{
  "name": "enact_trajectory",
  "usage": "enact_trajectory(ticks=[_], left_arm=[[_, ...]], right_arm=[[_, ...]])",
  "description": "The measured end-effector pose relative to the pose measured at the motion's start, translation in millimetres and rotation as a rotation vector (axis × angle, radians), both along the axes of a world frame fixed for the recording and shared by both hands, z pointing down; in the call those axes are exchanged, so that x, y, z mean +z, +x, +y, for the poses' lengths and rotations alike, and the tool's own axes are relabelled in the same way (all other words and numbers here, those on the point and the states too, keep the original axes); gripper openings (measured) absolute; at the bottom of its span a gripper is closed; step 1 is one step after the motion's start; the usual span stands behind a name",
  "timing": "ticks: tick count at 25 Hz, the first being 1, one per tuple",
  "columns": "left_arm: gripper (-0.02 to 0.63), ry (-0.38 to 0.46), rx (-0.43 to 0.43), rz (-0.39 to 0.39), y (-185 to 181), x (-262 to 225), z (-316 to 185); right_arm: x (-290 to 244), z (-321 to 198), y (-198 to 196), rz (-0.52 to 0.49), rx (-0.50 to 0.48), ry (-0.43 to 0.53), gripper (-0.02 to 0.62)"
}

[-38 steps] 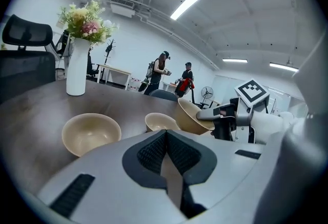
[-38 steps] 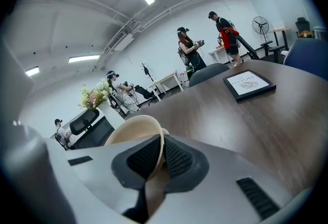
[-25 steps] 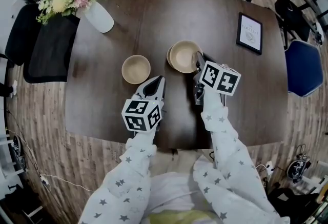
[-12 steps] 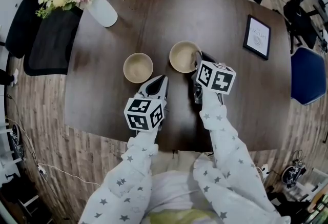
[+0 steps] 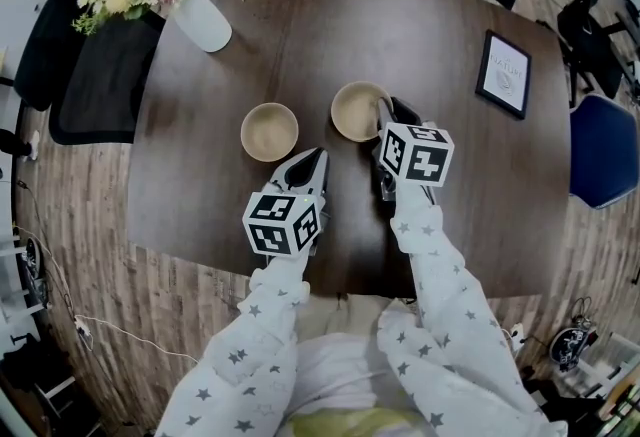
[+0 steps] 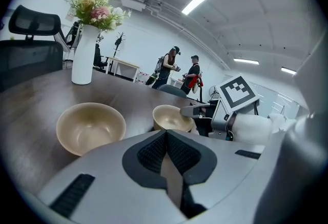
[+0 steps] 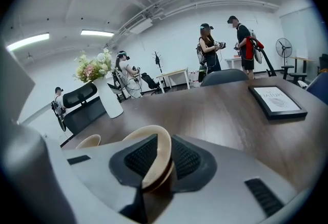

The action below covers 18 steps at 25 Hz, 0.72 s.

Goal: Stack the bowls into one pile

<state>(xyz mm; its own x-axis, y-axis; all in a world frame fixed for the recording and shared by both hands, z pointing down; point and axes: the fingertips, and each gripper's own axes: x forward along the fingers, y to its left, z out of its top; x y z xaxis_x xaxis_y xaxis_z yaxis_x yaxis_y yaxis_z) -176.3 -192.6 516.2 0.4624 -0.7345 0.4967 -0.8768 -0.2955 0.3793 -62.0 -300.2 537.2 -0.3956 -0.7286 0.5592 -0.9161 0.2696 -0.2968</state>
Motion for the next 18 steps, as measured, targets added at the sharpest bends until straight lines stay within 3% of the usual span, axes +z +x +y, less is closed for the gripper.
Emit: enact_trajectory(ticks=[2, 3, 11, 18], left_arm=[[0.025, 0.002, -0.002, -0.001, 0, 0, 0], [0.026, 0.004, -0.004, -0.002, 0, -1, 1], [0.026, 0.03, -0.038, -0.015, -4, -13, 9], [0.025, 0.065, -0.098, -0.027, -19, -24, 16]], right_arm=[[-4, -1, 0, 0.009, 0.004, 0.032, 0.13], [-6, -1, 1, 0.014, 0.005, 0.043, 0.143], [-16, 12, 9, -0.027, 0.021, 0.055, 0.14], [-30, 22, 1, -0.021, -0.02, 0.096, 0.06]])
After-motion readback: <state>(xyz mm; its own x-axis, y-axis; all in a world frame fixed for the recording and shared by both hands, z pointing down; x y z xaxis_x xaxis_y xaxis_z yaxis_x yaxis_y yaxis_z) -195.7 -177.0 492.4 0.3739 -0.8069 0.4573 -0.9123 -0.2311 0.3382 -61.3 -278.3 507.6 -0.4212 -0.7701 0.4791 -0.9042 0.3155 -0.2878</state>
